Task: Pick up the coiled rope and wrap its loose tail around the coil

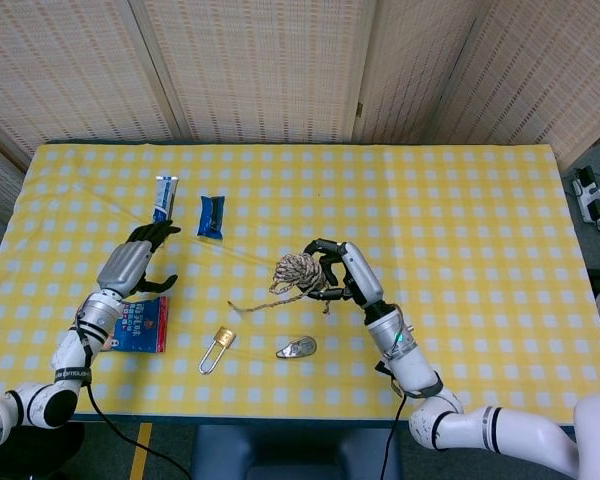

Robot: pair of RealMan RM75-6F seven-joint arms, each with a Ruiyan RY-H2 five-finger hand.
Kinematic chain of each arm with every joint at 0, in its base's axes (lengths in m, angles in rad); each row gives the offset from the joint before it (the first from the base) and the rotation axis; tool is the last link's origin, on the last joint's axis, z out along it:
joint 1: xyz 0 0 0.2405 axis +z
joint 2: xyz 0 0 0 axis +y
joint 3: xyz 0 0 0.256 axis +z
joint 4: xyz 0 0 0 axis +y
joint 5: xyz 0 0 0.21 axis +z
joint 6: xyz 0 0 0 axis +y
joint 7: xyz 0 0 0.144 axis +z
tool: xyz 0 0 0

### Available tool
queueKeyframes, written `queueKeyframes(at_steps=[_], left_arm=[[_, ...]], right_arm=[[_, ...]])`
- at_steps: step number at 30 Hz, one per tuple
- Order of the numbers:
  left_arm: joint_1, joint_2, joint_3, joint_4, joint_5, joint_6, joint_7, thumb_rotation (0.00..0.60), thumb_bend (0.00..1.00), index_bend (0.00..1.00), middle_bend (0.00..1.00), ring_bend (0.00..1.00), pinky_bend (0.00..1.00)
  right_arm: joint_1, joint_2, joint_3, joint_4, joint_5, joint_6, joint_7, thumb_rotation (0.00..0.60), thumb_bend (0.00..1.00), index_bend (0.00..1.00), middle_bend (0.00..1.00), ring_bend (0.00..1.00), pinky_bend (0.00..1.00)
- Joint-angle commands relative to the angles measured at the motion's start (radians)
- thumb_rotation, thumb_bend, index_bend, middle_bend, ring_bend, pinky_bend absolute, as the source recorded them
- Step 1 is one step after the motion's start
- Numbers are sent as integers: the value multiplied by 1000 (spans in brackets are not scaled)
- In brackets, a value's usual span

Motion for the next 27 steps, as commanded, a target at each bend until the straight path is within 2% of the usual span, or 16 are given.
queueKeyframes(at_steps=[1, 8, 17, 23, 27], left_arm=[[49, -9, 17, 12, 31, 69, -6, 600, 339, 136, 62, 42, 0], [159, 6, 57, 55, 82, 211, -5, 600, 340, 199, 62, 42, 0], [308, 46, 91, 70, 133, 380, -47, 600, 339, 215, 62, 52, 0], [410, 75, 142, 28, 206, 494, -41, 600, 340, 221, 62, 57, 0], [460, 81, 157, -6, 240, 554, -43, 600, 339, 226, 62, 59, 0]], right_arm=[[-7, 22, 25, -37, 71, -12, -72, 600, 785, 961, 790, 893, 792], [-30, 70, 30, -67, 113, -25, -96, 600, 785, 960, 791, 896, 792], [-62, 127, 34, -98, 128, -33, -74, 600, 786, 961, 791, 896, 791], [-82, 158, 33, -114, 121, -32, -53, 600, 786, 961, 791, 893, 792], [-91, 168, 29, -121, 113, -31, -40, 600, 785, 960, 791, 893, 792]])
